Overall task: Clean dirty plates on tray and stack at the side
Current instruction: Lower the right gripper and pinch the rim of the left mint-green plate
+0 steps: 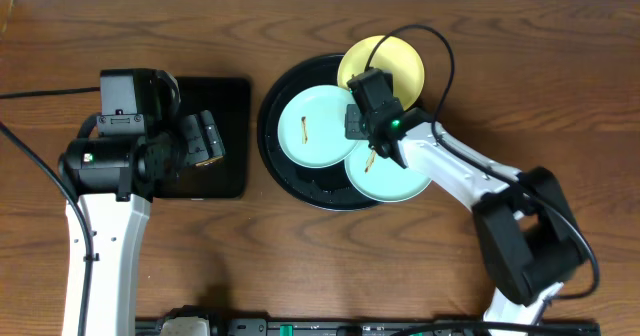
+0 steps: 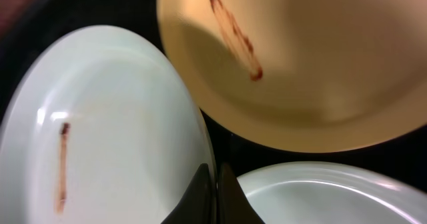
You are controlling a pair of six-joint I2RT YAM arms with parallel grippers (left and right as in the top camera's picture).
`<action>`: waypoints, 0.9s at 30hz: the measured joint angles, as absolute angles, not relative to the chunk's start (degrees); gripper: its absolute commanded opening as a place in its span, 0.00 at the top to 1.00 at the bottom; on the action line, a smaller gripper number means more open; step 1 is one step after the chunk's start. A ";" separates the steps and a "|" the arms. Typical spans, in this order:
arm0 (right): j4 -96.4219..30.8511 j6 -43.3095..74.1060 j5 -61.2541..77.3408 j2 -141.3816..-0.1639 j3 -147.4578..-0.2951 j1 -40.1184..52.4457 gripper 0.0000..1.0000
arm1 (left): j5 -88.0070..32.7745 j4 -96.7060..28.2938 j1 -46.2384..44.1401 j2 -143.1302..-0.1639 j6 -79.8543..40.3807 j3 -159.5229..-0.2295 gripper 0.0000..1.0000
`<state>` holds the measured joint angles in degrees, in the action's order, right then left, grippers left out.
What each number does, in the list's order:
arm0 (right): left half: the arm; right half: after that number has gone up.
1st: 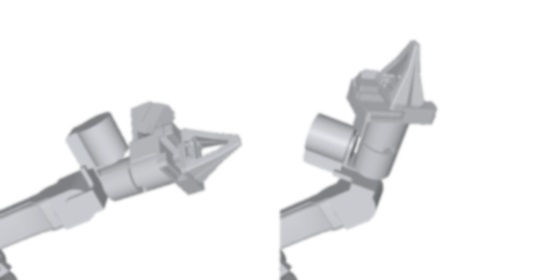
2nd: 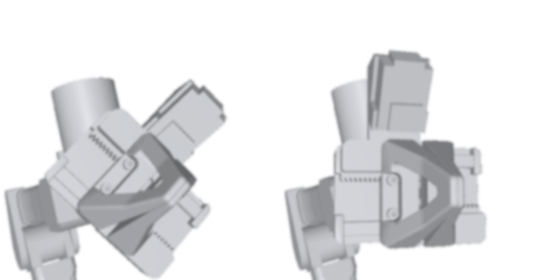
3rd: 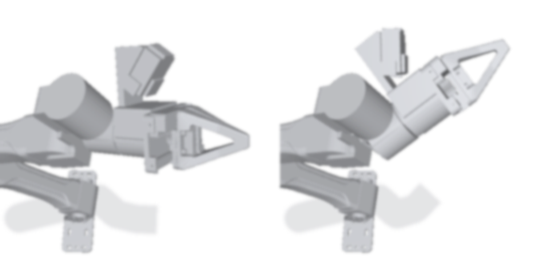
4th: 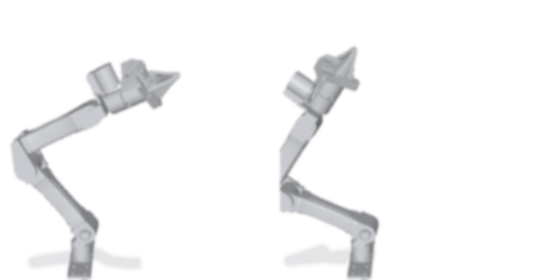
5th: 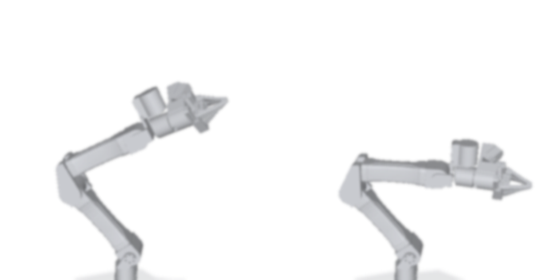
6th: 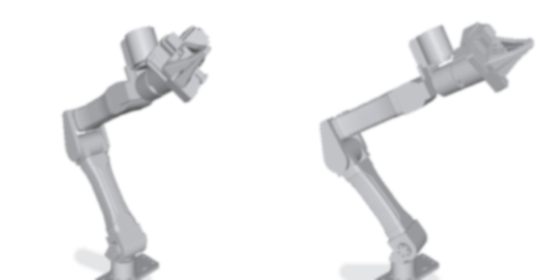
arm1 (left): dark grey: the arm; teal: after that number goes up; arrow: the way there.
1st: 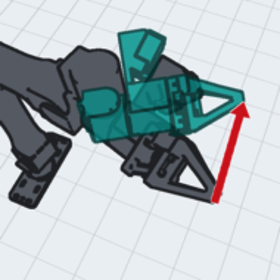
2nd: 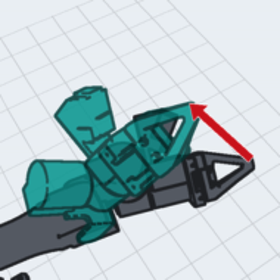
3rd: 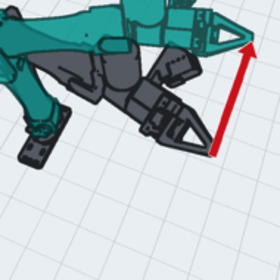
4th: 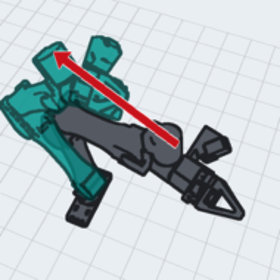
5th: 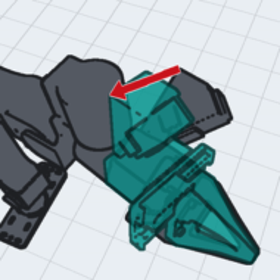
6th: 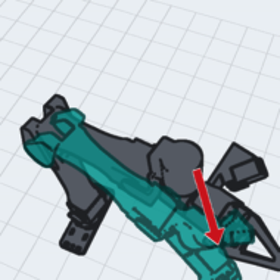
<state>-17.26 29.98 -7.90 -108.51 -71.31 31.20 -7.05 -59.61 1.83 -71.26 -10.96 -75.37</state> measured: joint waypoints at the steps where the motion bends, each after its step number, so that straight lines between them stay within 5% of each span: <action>1: -17.96 28.82 -7.99 -107.07 -71.31 31.20 0.99 | -7.03 -59.59 1.83 -71.26 -10.96 -75.37 0.15; 10: -26.50 22.85 -9.45 -94.72 -72.97 31.20 0.99 | -5.87 -58.96 1.83 -73.80 -10.96 -75.37 0.14; 27: -28.18 20.25 -9.96 -95.09 -72.97 31.18 0.99 | -2.94 -49.47 2.55 -97.91 -12.23 -75.37 0.15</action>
